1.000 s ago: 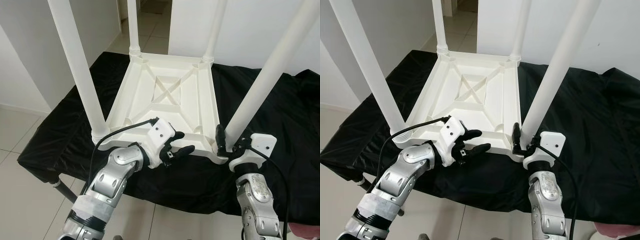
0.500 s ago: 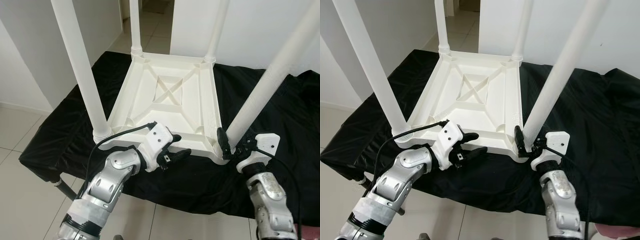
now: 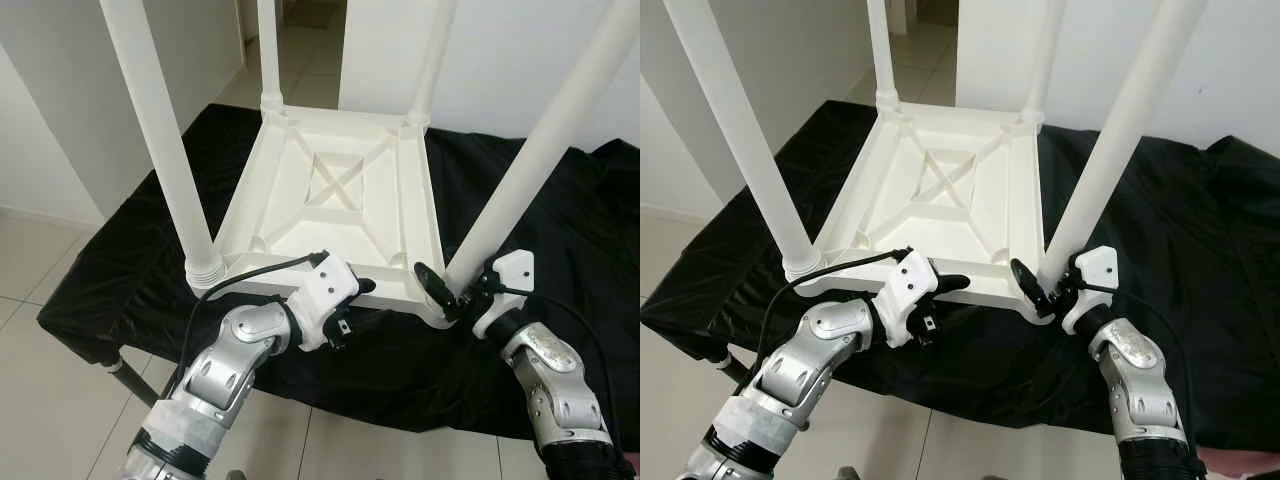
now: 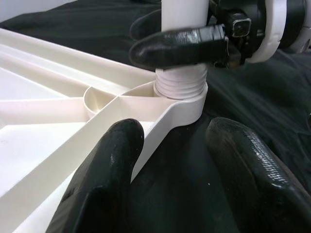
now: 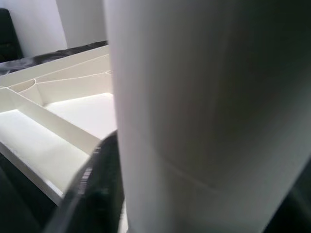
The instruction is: Building children table
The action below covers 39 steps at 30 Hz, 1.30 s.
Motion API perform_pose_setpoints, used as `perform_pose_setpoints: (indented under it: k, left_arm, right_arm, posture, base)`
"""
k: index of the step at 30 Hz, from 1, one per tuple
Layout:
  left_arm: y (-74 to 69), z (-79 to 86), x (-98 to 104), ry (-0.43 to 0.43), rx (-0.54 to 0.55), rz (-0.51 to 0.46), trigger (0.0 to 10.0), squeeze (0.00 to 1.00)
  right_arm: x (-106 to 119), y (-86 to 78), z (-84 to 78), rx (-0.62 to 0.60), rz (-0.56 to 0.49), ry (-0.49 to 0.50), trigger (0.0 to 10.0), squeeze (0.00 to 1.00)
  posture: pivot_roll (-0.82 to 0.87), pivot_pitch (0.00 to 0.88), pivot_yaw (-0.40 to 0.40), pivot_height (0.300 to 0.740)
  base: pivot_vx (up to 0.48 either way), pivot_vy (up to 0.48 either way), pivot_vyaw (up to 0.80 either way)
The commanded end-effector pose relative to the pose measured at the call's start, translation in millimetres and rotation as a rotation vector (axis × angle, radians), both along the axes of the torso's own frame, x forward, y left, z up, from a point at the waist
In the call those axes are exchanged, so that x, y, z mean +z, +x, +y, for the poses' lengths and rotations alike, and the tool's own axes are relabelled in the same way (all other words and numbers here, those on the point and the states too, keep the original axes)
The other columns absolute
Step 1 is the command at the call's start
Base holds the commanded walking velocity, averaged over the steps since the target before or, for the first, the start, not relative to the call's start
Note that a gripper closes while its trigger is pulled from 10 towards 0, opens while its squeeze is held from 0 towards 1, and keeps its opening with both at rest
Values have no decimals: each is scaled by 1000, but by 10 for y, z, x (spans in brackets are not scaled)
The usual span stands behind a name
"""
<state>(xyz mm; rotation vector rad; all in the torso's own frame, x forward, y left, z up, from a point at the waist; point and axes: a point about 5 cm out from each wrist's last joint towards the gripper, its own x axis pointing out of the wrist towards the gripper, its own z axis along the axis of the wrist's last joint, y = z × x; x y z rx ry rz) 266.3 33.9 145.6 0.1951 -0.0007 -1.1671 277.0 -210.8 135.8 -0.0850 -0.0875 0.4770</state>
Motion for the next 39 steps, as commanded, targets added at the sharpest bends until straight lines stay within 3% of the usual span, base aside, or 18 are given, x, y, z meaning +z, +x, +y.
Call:
perform_pose_setpoints:
  k: [1,7,8,9,10,19,24,25,28,30,35,39]
  left_arm:
    - [33,10,-18,20,51,5,10000,0]
    - [46,45,-34,42,81,-2,10000,0]
    - [45,47,-34,41,81,1,10000,0]
    - [50,48,-34,42,83,-2,10000,0]
    - [55,48,-35,43,86,-3,10000,0]
    - [65,37,-25,41,88,3,10000,0]
    - [86,50,-6,28,101,3,10000,0]
    - [100,52,0,29,102,2,10000,0]
    - [105,50,2,29,102,-2,10000,0]
    - [118,44,16,24,107,-24,10000,0]
    - [122,39,17,27,106,-25,10000,0]
    - [122,43,15,25,109,-19,10000,0]
  right_arm:
    - [-42,4,6,21,27,-4,0,0]
    - [-93,-12,-4,70,58,15,0,0]
    - [-98,-19,5,69,61,25,1569,0]
    - [-99,-25,16,64,63,36,8980,0]
    - [-99,-31,28,56,64,47,10000,0]
    - [-89,-59,154,-18,84,106,10000,0]
    - [-127,-112,283,-150,103,133,10000,0]
    - [-136,-146,352,-264,91,144,10000,0]
    - [-147,-151,362,-347,92,181,10000,0]
    - [-208,-165,373,-521,114,223,10000,0]
    - [-251,-210,453,-690,135,276,10000,0]
    - [-182,-212,639,-632,117,259,10000,0]
  posture:
    - [-86,0,-12,740]
    - [-86,0,-17,740]
    - [-86,0,-17,740]
    - [-87,0,-17,740]
    - [-88,0,-17,740]
    - [-95,0,-15,740]
    - [-100,0,-10,740]
    - [-103,0,-7,740]
    - [-104,0,-7,740]
    - [-104,0,-7,740]
    - [-96,0,-9,740]
    - [-103,0,-3,740]
  base:
    - [0,0,0]
    - [0,0,0]
    - [0,0,0]
    - [0,0,0]
    - [0,0,0]
    - [0,0,0]
    - [0,0,0]
    - [0,0,0]
    - [0,0,0]
    - [0,0,0]
    - [0,0,0]
    - [0,0,0]
